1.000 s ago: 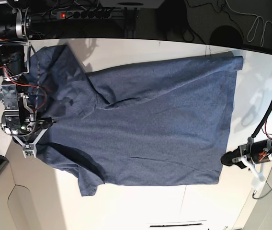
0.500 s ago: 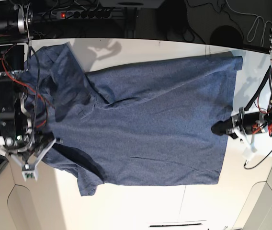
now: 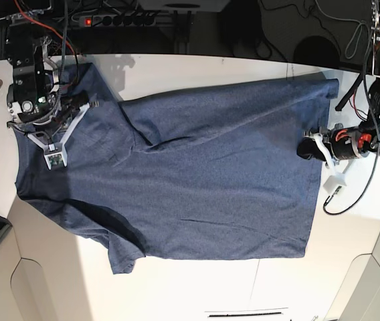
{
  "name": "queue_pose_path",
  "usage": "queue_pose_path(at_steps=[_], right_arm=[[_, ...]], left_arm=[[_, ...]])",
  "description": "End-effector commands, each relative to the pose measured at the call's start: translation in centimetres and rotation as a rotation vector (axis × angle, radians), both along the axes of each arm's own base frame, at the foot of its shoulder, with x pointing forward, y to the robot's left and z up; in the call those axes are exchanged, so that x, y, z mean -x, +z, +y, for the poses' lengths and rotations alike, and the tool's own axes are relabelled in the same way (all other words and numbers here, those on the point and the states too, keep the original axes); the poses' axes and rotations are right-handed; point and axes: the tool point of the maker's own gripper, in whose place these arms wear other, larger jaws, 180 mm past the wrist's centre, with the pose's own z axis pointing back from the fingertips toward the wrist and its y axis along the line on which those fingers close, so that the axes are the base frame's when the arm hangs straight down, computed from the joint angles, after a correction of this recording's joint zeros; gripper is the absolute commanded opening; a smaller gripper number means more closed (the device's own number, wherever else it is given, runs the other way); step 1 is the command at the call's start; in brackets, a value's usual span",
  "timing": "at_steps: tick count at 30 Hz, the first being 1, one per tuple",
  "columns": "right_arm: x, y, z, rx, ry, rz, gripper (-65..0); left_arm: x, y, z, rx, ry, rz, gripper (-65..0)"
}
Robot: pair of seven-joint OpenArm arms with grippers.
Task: Layout the t-shirt on the table in an organized manner, then fold the t-shirt properly
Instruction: 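Pull the shirt body outward with both grippers to spread it, then release the shirt with the left gripper and regrasp its side edge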
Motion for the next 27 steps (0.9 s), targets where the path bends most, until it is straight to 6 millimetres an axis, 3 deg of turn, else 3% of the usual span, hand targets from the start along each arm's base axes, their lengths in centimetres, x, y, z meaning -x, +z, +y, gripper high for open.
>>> queue_pose_path(at_steps=[1, 7, 12, 20, 27], right_arm=[[-1.3, 1.3, -0.8, 0.031, -0.001, -0.060, -65.0], [-2.8, 2.9, -3.2, 0.132, -0.076, -0.182, -65.0], [-2.6, 0.9, -4.1, 0.133, -0.100, -0.128, -65.0], [-1.2, -5.2, -5.5, 0.097, -0.166, 0.078, -65.0], [-3.4, -5.8, -3.5, -0.035, -0.164, 0.100, -65.0]], left_arm=[[-1.3, 1.0, 0.9, -0.024, 0.022, -0.043, -65.0], [-0.7, -1.0, -0.8, -0.066, 0.023, -0.036, -65.0], [-0.4, -2.1, -2.2, -0.103, 0.004, -0.025, -65.0], [-0.4, -2.9, 0.3, -0.249, 0.035, -0.010, -65.0], [-2.0, -2.2, 2.3, -0.357, 0.077, -0.094, -65.0]])
